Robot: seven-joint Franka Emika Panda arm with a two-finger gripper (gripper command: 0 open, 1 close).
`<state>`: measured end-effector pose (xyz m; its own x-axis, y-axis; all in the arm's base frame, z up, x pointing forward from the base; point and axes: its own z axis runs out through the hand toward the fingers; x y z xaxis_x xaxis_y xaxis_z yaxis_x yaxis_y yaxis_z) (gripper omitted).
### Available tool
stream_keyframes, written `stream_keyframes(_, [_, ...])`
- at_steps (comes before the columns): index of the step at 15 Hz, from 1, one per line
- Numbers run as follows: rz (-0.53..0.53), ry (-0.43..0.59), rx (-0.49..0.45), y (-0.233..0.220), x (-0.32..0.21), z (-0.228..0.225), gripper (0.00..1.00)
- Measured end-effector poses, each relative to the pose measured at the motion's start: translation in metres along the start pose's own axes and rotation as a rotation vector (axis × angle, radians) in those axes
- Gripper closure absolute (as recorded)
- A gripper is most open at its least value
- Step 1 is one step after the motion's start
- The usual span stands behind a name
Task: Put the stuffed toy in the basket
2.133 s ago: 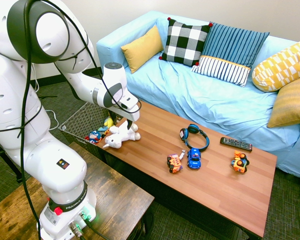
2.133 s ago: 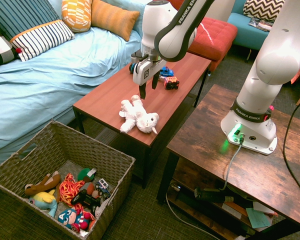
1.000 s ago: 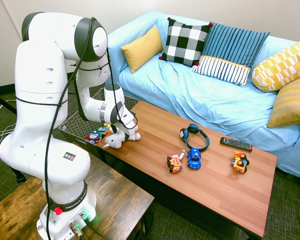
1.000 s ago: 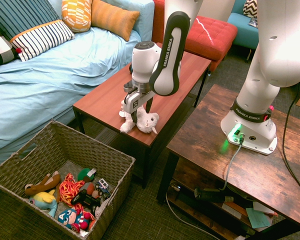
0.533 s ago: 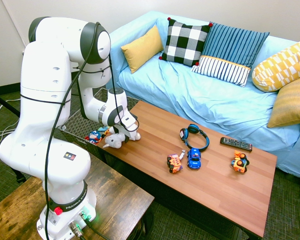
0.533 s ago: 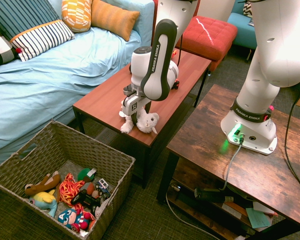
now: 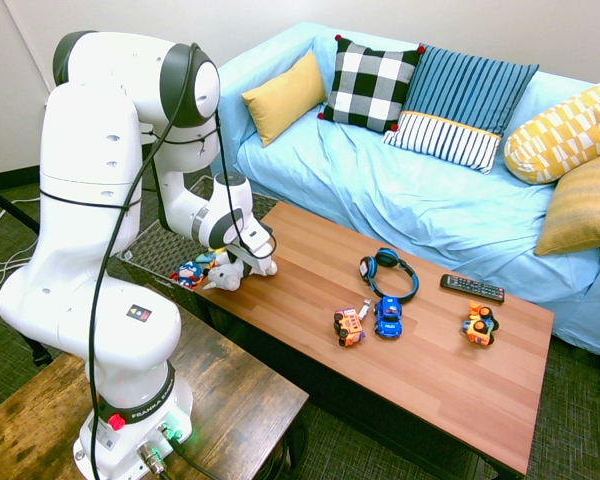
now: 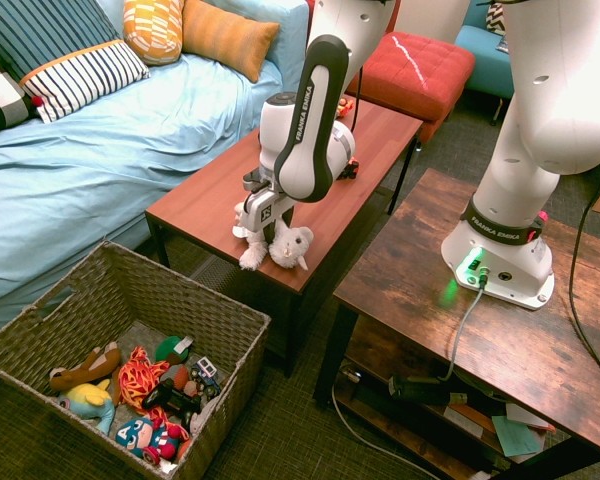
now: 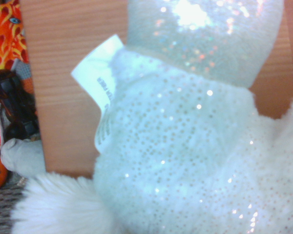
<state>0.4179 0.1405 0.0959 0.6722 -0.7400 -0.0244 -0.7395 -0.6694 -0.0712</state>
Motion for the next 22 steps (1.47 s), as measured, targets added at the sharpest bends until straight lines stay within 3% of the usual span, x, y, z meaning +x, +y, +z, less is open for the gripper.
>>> stream_keyframes(4, [-0.050,-0.004,0.037,-0.040,-0.006,-0.033,1.00])
stream_keyframes(11, [-0.125,0.025,0.061,-0.174,-0.056,-0.088,1.00])
stream_keyframes(15, [-0.164,0.017,0.044,-0.246,-0.098,-0.041,1.00])
stream_keyframes(20, [-0.192,-0.004,-0.020,-0.285,-0.119,0.057,1.00])
stream_keyframes(21, [-0.193,-0.009,-0.035,-0.290,-0.120,0.072,0.00])
stream_keyframes(22, [-0.192,-0.013,-0.051,-0.294,-0.119,0.084,0.00])
